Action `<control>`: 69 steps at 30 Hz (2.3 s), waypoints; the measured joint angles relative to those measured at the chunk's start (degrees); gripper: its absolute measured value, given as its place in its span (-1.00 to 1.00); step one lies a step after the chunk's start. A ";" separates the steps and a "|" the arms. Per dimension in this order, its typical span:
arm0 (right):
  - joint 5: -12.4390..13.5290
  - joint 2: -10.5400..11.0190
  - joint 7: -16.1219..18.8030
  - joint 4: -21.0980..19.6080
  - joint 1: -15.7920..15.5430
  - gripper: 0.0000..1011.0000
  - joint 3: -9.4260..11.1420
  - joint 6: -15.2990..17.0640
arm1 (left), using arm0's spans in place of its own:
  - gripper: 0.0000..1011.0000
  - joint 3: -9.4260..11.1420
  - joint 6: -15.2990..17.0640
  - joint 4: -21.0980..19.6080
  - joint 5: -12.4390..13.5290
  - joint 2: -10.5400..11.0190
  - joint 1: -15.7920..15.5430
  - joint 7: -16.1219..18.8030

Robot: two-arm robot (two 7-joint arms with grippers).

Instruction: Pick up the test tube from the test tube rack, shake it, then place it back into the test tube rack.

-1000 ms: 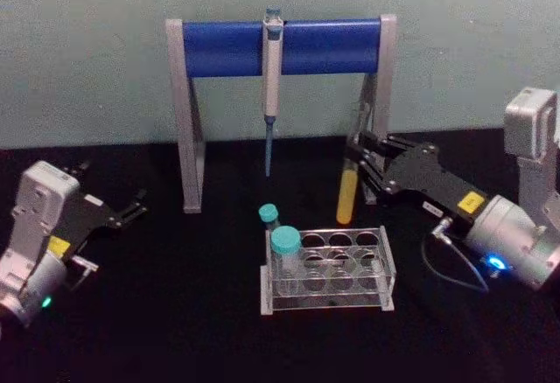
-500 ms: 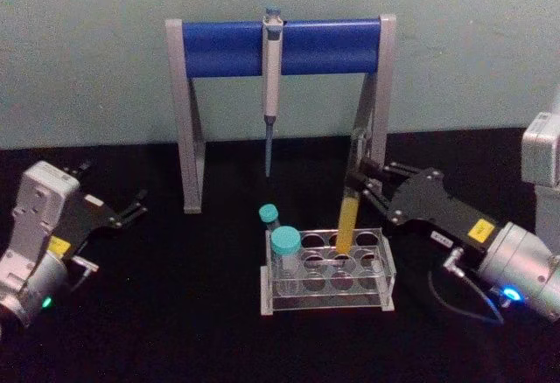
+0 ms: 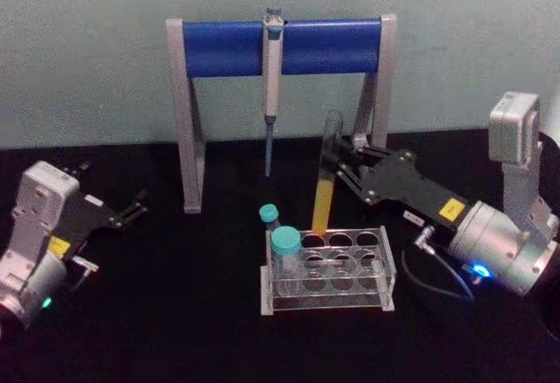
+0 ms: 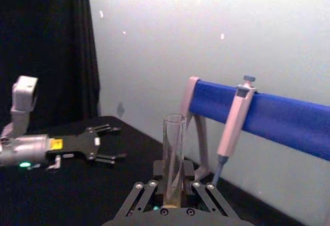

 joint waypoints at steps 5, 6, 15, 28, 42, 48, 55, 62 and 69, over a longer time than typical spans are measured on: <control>-0.64 -0.60 -0.92 1.51 1.12 -0.56 0.09 -0.15 | 0.98 0.00 0.00 0.00 0.00 0.00 0.00 0.00; -0.64 -0.60 -0.92 1.51 1.12 -0.56 0.09 -0.15 | 0.98 0.00 0.00 0.00 0.00 0.00 0.00 0.00; -1.08 -0.88 -1.80 2.37 1.35 -0.56 0.99 -0.21 | 0.98 0.00 0.00 0.00 0.00 0.00 0.00 0.00; -1.41 -0.27 -2.43 1.76 0.32 -0.56 2.42 -0.16 | 0.98 0.00 0.00 0.00 0.00 0.00 0.00 0.00; 0.00 3.40 -1.84 -4.01 -6.14 -0.56 5.10 0.44 | 0.98 0.00 0.00 0.00 0.00 0.00 0.00 0.00; 0.76 3.59 -0.80 -4.86 -6.86 -0.56 4.22 0.86 | 0.98 0.00 0.00 0.00 -0.01 0.00 0.00 0.00; 1.00 2.08 0.20 -3.44 -4.41 -0.56 1.93 0.92 | 0.98 0.00 0.00 0.00 0.00 0.00 0.00 0.00; 0.19 0.32 -0.02 -0.46 -0.73 -0.56 0.41 0.66 | 0.98 0.00 0.00 0.00 0.00 0.00 0.00 0.00; -1.02 -1.13 -1.31 3.09 2.44 -0.56 0.33 0.31 | 0.98 0.00 0.00 0.00 0.00 0.00 0.00 0.00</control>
